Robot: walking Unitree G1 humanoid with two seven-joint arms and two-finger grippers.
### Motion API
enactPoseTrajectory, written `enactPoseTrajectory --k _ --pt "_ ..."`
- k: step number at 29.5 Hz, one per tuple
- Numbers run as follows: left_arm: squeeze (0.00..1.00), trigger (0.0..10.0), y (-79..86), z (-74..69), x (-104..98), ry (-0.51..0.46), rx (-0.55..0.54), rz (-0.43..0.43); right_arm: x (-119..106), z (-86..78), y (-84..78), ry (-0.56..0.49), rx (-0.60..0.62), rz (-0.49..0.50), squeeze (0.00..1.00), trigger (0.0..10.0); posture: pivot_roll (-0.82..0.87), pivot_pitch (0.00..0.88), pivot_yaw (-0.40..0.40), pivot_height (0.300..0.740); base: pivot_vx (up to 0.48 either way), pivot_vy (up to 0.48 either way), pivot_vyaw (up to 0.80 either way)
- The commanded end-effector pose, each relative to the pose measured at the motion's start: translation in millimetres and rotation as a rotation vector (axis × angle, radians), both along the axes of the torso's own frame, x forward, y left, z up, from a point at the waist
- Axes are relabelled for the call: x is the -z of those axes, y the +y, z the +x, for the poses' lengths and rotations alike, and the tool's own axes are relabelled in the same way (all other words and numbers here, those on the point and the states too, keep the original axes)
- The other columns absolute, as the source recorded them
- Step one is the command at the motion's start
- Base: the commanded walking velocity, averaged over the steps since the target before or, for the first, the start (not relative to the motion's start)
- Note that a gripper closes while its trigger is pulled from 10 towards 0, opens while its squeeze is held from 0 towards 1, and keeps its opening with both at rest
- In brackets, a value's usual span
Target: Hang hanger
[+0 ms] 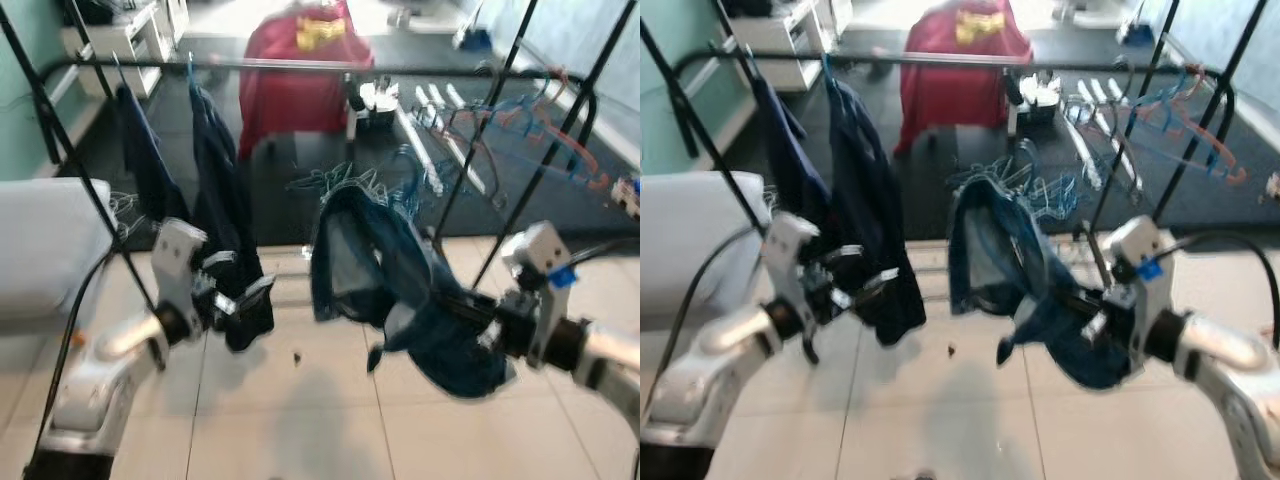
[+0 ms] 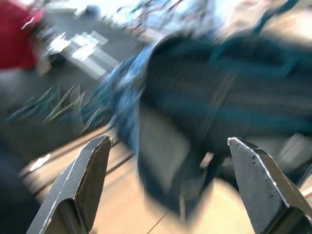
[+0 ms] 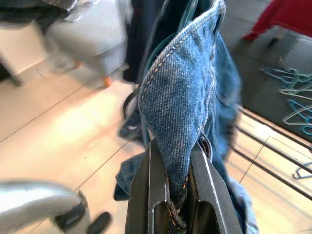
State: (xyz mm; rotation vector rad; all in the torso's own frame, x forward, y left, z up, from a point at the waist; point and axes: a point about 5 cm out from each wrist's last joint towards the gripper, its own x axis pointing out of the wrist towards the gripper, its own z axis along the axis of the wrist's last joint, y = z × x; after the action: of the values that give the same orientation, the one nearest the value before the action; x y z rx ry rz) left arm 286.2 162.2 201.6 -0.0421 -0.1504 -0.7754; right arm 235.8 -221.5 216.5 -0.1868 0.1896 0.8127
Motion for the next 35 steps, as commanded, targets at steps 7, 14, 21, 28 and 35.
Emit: enactPoseTrajectory --k 7,14,21,28,35 --pt "0.0 10.0 10.0 -20.5 -49 -0.156 0.286 -0.198 -5 -23.5 12.3 0.072 -0.236 -0.003 0.0 0.0 -0.06 0.1 -0.059 0.74 0.0 0.0 0.0" --pt "0.0 10.0 7.3 -33.3 -69 -0.235 0.465 -0.256 -6 -32.9 31.6 0.119 -0.399 0.06 0.0 0.0 -0.07 0.093 -0.053 0.74 0.0 0.0 0.0" --pt "0.0 10.0 -6.8 -42.4 -72 -0.24 0.608 -0.248 -10 -39.8 45.0 0.149 -0.539 0.102 0.0 0.0 -0.06 0.089 -0.047 0.74 0.0 0.0 0.0" --pt "0.0 10.0 -8.2 -40.4 -70 -0.224 0.606 -0.225 -11 -44.9 49.7 0.175 -0.611 0.097 0.0 0.0 -0.06 0.089 -0.048 0.74 0.0 0.0 0.0" --pt "0.0 10.0 -5.3 -36.0 -70 -0.22 0.566 -0.222 -12 -47.4 51.3 0.189 -0.643 0.084 0.0 0.0 -0.06 0.088 -0.049 0.74 0.0 0.0 0.0"
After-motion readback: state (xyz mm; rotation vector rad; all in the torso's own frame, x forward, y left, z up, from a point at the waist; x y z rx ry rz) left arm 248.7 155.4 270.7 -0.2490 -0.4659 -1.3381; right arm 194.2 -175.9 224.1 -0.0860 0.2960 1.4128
